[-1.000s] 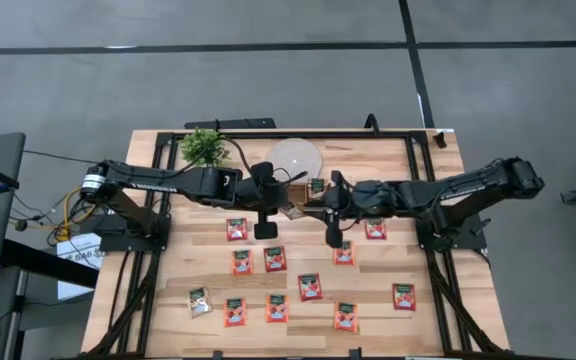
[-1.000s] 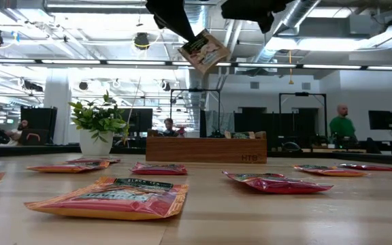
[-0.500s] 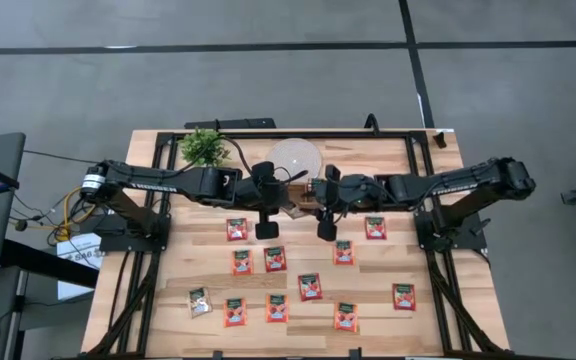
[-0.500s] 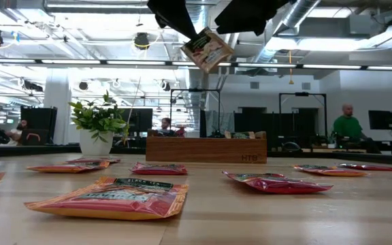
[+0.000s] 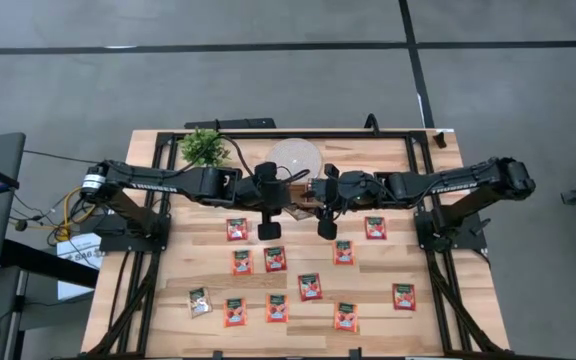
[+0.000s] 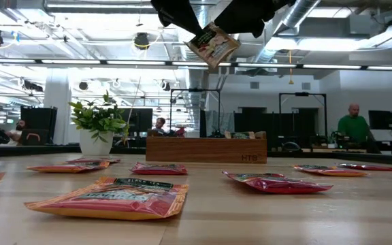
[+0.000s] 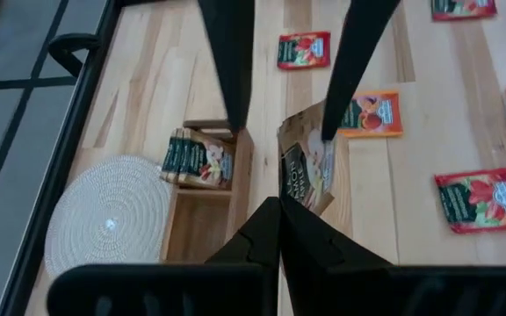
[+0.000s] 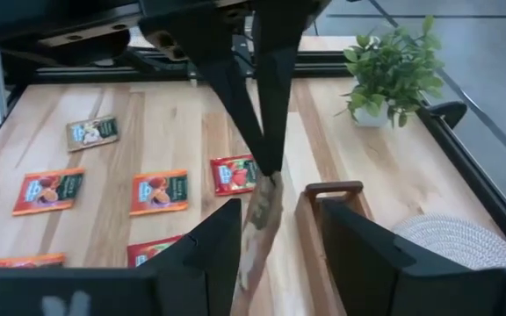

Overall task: Pick & Place Tea
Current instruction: Put the brown tea bag into the right section of the wooden organizer

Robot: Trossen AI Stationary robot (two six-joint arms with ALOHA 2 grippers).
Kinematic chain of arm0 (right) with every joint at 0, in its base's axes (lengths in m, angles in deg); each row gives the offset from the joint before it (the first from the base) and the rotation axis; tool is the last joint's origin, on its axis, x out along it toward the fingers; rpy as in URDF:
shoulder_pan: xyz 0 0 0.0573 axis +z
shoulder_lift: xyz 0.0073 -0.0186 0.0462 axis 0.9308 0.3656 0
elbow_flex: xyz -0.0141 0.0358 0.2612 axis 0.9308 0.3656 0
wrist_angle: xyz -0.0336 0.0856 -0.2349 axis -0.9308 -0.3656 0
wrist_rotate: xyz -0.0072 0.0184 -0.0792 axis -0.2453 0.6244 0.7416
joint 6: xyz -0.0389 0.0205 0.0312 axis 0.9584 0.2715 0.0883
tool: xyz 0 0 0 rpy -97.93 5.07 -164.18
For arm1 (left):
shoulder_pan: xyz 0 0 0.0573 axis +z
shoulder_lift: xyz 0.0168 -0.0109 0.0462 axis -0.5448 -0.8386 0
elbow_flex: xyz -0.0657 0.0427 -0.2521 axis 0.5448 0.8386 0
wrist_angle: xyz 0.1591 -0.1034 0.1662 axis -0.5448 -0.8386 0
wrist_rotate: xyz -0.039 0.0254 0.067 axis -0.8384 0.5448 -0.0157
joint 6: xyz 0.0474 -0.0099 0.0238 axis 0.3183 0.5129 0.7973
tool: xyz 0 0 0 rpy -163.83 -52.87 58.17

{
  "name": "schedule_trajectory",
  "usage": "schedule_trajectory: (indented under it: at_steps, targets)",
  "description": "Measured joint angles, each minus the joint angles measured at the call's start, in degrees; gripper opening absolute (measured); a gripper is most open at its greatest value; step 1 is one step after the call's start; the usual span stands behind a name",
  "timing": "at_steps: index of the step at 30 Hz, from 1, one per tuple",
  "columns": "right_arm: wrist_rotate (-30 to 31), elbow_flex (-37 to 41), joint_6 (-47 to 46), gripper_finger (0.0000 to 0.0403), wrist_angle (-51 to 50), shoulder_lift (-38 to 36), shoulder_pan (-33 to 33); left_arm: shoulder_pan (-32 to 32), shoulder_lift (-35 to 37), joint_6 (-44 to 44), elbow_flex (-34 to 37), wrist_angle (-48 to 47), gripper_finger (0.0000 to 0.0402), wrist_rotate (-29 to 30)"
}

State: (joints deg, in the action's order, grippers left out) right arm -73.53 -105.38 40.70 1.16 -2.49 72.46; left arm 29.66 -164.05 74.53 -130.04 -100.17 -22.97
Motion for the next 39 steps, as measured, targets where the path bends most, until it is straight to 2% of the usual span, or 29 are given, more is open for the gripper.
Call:
schedule_trajectory:
  at_steps: [9,16,27,39]
  targets:
    - [0.0,0.0,0.0,0.0143,0.2,0.0,0.0,0.0,-2.5,1.2,0.0,2.1,0.0,-1.7]
    - [0.0,0.0,0.0,0.0124,-2.1,-0.1,-0.1,0.0,-2.4,1.2,0.0,2.9,0.0,-1.5]
    - [-0.2,0.0,-0.6,0.0117,-2.9,-0.1,-0.7,0.0,-2.4,1.2,0.0,3.0,0.0,-1.5]
    - [-1.8,0.0,-1.6,0.0068,-3.0,-0.1,-0.7,0.0,-2.4,1.2,0.0,3.2,0.0,-1.6]
